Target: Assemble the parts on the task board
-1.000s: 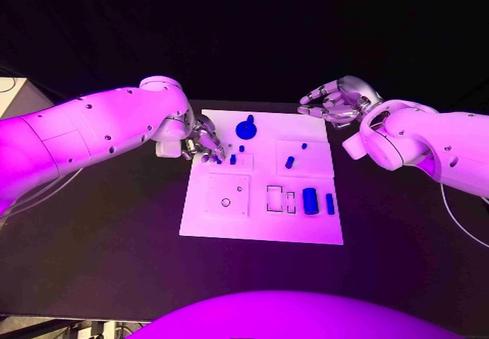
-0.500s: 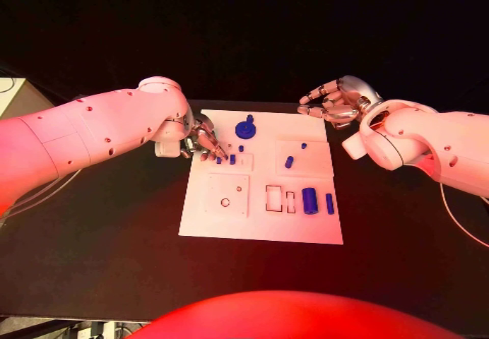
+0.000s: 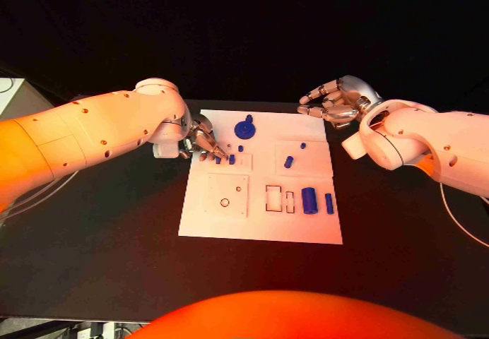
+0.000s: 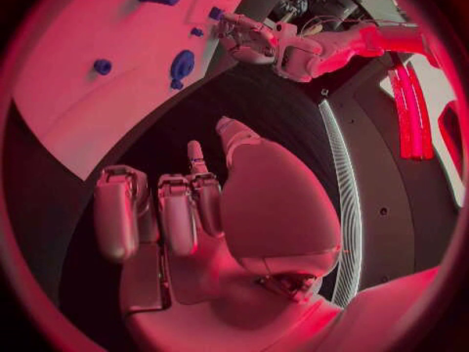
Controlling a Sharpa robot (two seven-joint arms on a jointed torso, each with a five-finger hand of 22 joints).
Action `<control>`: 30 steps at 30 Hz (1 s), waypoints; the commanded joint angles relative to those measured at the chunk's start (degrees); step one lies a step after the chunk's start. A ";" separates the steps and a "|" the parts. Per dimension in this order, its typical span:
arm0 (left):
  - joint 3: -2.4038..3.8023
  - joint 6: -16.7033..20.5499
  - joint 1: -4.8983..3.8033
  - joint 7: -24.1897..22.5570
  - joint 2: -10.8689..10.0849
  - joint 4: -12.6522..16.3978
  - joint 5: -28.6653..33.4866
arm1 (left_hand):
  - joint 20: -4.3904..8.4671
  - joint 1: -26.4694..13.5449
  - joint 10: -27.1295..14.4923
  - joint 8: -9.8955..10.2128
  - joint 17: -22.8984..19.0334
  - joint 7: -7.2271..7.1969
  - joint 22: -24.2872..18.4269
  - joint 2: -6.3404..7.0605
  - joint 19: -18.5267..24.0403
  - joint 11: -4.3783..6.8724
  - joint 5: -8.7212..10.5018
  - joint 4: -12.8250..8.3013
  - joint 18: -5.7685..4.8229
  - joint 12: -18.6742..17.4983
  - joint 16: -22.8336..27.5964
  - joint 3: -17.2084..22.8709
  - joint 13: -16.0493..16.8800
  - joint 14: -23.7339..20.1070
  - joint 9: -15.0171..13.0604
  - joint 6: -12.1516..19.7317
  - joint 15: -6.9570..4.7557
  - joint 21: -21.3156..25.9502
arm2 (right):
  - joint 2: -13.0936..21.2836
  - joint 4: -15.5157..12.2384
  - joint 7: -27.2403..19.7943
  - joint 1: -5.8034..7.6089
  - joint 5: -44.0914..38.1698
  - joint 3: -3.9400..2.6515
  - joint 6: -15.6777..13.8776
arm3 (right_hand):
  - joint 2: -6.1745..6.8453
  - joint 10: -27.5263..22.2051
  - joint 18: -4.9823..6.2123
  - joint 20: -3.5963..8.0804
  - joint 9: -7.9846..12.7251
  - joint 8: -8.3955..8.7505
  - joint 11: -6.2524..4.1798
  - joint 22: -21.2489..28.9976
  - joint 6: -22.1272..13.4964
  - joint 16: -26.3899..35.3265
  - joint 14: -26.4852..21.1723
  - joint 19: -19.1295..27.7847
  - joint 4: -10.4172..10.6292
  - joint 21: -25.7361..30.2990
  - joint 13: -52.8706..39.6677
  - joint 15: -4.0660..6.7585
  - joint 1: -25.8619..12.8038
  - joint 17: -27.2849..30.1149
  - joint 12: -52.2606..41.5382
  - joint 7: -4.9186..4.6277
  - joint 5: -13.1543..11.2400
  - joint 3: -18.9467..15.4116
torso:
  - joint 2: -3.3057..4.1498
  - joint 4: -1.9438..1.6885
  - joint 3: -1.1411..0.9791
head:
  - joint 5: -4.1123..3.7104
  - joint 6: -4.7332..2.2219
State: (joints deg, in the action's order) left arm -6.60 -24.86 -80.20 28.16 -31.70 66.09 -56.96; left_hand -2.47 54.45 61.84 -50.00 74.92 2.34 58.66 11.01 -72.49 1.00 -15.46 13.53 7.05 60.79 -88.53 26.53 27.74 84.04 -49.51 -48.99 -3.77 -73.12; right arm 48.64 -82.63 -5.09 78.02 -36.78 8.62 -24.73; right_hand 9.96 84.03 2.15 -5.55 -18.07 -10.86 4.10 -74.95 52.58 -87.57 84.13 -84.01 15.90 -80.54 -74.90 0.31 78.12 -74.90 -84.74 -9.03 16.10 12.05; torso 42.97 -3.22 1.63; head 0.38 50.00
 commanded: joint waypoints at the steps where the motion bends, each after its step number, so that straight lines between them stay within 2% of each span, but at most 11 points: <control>1: -0.41 2.17 0.91 1.98 -0.84 0.16 -1.38 | 0.08 0.59 -0.44 0.54 11.98 0.15 0.03 0.13 -0.42 0.10 0.08 0.08 -0.56 0.25 0.09 -0.25 0.06 4.60 0.02 0.27 -0.28 0.35 | -0.02 0.02 -0.61 -0.04 -0.28 -0.02 0.45 | 0.23 1.25 0.36 0.10 -0.04 -0.15 0.03 -7.13 -0.53 0.20 4.66 -2.05 0.11 0.16 -10.58 0.00 -0.38 -10.43 0.18 0.03 0.07 0.38 | -0.02 -0.05 0.07 | -0.04 0.00; 4: 0.12 4.97 0.97 1.40 -1.77 1.34 0.08 | 0.09 0.81 -0.45 0.55 11.86 0.16 -0.21 0.25 -0.30 0.09 0.07 0.25 -0.51 0.26 0.15 -0.50 0.06 4.55 0.02 0.31 -0.28 0.49 | -0.04 0.05 -0.62 -0.09 -0.25 -0.02 0.47 | 0.23 1.25 0.36 0.10 -0.04 -0.15 0.03 -7.13 -0.53 0.20 4.66 -2.05 0.11 0.16 -10.58 0.00 -0.38 -10.43 0.18 0.03 0.07 0.38 | 0.00 -0.06 0.05 | -0.03 0.00; 9: 1.17 9.81 1.00 -0.02 -3.42 3.03 1.75 | 0.06 1.35 -0.67 0.64 11.23 0.25 -1.28 0.63 0.32 0.01 0.22 2.25 -0.30 0.26 0.48 -2.06 0.02 4.27 0.07 0.53 -0.23 1.17 | -0.06 0.12 -0.64 -0.16 -0.24 -0.02 0.49 | 0.21 1.29 0.34 0.10 -0.04 -0.15 0.04 -7.19 -0.58 0.17 4.68 -2.08 0.17 0.10 -10.62 -0.01 -0.47 -10.49 0.13 0.02 0.12 0.41 | -0.03 0.04 -0.01 | -0.04 0.00; 13: 2.24 14.20 1.01 -2.84 -5.18 4.85 3.87 | -0.38 2.67 -2.41 1.33 7.69 1.10 -5.24 0.56 2.87 -0.73 0.10 3.13 0.42 -0.10 2.42 -3.72 -0.08 2.52 0.21 2.57 0.34 3.85 | -0.06 0.28 -0.70 -0.21 -0.21 -0.02 0.41 | 0.21 1.29 0.34 0.10 -0.04 -0.15 0.04 -7.19 -0.58 0.17 4.68 -2.08 0.17 0.10 -10.62 -0.01 -0.47 -10.49 0.13 0.02 0.12 0.41 | 0.01 0.01 0.04 | -0.24 -0.16; 15: 2.77 16.51 1.01 -4.88 -6.12 5.88 5.01 | -1.31 4.35 -5.80 2.94 0.73 2.62 -13.22 0.29 8.24 -2.10 -0.16 3.10 1.82 -1.12 6.64 -4.56 -0.40 -1.57 0.99 5.95 1.49 9.51 | -0.04 0.42 -0.78 -0.23 -0.17 -0.02 0.32 | 0.21 1.29 0.34 0.10 -0.04 -0.15 0.04 -7.19 -0.58 0.17 4.68 -2.08 0.17 0.10 -10.62 -0.01 -0.47 -10.49 0.13 0.02 0.12 0.41 | -0.02 -0.02 0.04 | -0.32 -0.30; 17: 3.29 19.45 1.01 -7.50 -7.20 7.20 5.79 | -2.14 5.71 -7.10 4.81 -1.91 3.78 -15.52 0.07 9.43 -3.13 -0.24 3.14 2.25 -1.17 8.31 -5.27 -0.53 -3.14 2.60 7.95 2.34 11.49 | -0.01 0.62 -0.91 -0.24 -0.11 -0.02 0.15 | 0.21 1.29 0.34 0.10 -0.04 -0.15 0.04 -7.19 -0.58 0.17 4.68 -2.08 0.17 0.10 -10.62 -0.01 -0.47 -10.49 0.13 0.02 0.12 0.41 | -0.07 -0.09 0.03 | -0.42 -0.45; 19: 3.58 21.87 1.00 -9.78 -7.99 8.25 6.18 | -2.97 7.16 -9.29 6.90 -8.83 4.99 -22.07 -0.01 13.59 -4.30 -0.40 3.12 3.33 -2.44 13.12 -5.93 -1.28 -7.70 4.74 9.61 3.44 16.94 | 0.02 0.81 -1.03 -0.24 -0.03 -0.02 -0.01 | 0.21 1.20 0.37 0.10 -0.04 -0.16 0.04 -7.08 -0.60 0.24 4.65 -2.03 0.20 0.24 -10.53 -0.01 -0.52 -10.37 0.24 0.01 0.14 0.43 | -0.09 -0.15 0.03 | -0.51 -0.66; 21: 3.81 24.91 1.00 -13.07 -8.81 9.43 6.54 | -3.80 8.98 -11.18 8.56 -15.34 6.09 -23.79 -0.16 14.57 -5.34 -0.52 3.15 3.41 -3.66 18.02 -6.52 -2.19 -12.33 6.82 11.16 4.43 19.78 | 0.03 1.06 -1.24 -0.25 0.09 -0.01 -0.22 | 0.21 1.15 0.38 0.10 -0.04 -0.16 0.04 -7.07 -0.60 0.25 4.64 -2.02 0.20 0.25 -10.49 -0.01 -0.52 -10.35 0.29 0.01 0.14 0.43 | -0.06 -0.13 0.03 | -0.54 -1.06; 23: 3.94 27.76 1.00 -16.56 -9.37 10.41 6.77 | -4.73 14.16 -14.49 11.41 -27.24 7.16 -26.47 -0.39 15.80 -6.47 -0.93 2.48 3.43 -6.21 27.39 -5.79 -4.06 -21.32 10.24 13.99 5.50 24.05 | 0.03 1.29 -1.60 -0.25 0.28 -0.01 -0.51 | 0.22 0.92 0.51 0.10 -0.04 -0.16 0.04 -6.66 -0.60 0.35 4.60 -1.82 0.20 0.75 -10.27 -0.01 -0.53 -10.18 0.56 0.01 0.14 0.43 | -0.05 -0.10 0.03 | -0.62 -1.67; 27: 3.94 32.83 1.56 -23.62 -9.90 12.00 5.46 | -5.67 24.57 -18.19 14.07 -31.85 8.19 -30.05 0.15 16.35 -7.75 -0.78 -0.56 3.40 -12.35 32.10 -0.77 -8.98 -25.61 15.33 14.49 6.49 29.44 | 0.03 1.82 -2.55 -0.25 0.78 0.01 -1.15 | 0.38 -1.93 1.50 0.08 -0.07 -0.32 0.03 -3.32 -0.78 2.33 3.66 0.00 0.12 5.03 -7.61 0.05 -0.43 -7.15 3.85 0.01 0.18 0.92 | -0.04 -0.15 0.10 | -0.66 -2.48; 30: 3.78 36.94 2.59 -28.91 -9.77 12.52 0.80 | -5.33 27.95 -17.11 16.39 -33.71 8.17 -29.74 1.27 15.98 -7.72 -0.57 -3.61 3.35 -16.73 32.33 2.24 -13.31 -25.89 20.34 12.57 6.35 29.00 | 0.00 2.24 -3.61 -0.26 1.34 0.03 -1.65 | 0.63 -7.35 3.22 0.24 -0.24 -0.83 -0.13 3.07 -1.09 5.97 2.09 3.37 0.04 13.44 -2.02 0.18 -0.10 -2.51 10.74 0.10 0.25 2.04 | -0.13 -0.23 0.12 | -0.51 -2.70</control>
State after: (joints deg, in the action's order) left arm -2.74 4.40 -77.97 9.22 -41.60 78.31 -52.41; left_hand -7.97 81.86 44.26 -33.88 41.52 10.03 28.73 12.20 -56.35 -6.77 -16.20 10.45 9.77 44.70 -56.35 28.37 15.07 58.43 -29.89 -35.89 2.58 -43.88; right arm 48.65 -80.58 -6.43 77.77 -36.34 8.65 -25.30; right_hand 10.11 77.79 4.90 -5.35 -18.25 -11.39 4.03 -72.51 51.80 -82.09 84.11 -81.12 15.95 -68.32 -74.90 0.30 77.96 -74.94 -74.99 -8.77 16.10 13.85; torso 42.91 -3.37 1.69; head -0.25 47.58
